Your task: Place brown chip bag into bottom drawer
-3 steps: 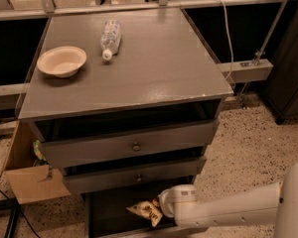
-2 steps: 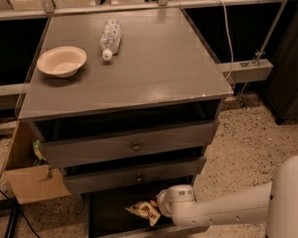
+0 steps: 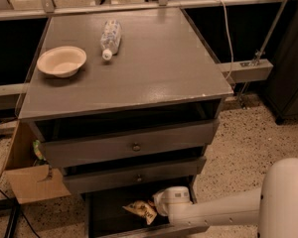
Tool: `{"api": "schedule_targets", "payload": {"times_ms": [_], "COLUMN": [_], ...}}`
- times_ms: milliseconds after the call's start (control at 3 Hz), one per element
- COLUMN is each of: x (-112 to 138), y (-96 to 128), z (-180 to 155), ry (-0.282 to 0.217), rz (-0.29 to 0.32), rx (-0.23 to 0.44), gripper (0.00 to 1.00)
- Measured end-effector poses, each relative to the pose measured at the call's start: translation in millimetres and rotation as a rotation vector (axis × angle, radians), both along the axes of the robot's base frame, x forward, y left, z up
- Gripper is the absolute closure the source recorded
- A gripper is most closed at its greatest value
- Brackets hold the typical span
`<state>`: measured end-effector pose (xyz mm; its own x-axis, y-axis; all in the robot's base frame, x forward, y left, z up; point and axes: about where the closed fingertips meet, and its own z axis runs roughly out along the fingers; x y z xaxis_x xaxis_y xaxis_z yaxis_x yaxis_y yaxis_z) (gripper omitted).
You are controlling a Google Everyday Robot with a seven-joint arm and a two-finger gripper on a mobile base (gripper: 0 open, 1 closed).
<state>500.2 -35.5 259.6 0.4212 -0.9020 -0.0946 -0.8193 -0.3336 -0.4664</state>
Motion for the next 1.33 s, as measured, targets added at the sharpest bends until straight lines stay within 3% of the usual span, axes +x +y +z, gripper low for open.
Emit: {"api": "schedule_targets", "payload": {"times_ms": [1000, 1333], "x": [28.5, 38.8], "y": [19.0, 24.0], "z": [-30.8, -38.9], "ry": [-0.123, -0.141], "rz": [-0.003, -0.002], "rx": [0.081, 0.092], "gripper": [1.00, 1.00]}}
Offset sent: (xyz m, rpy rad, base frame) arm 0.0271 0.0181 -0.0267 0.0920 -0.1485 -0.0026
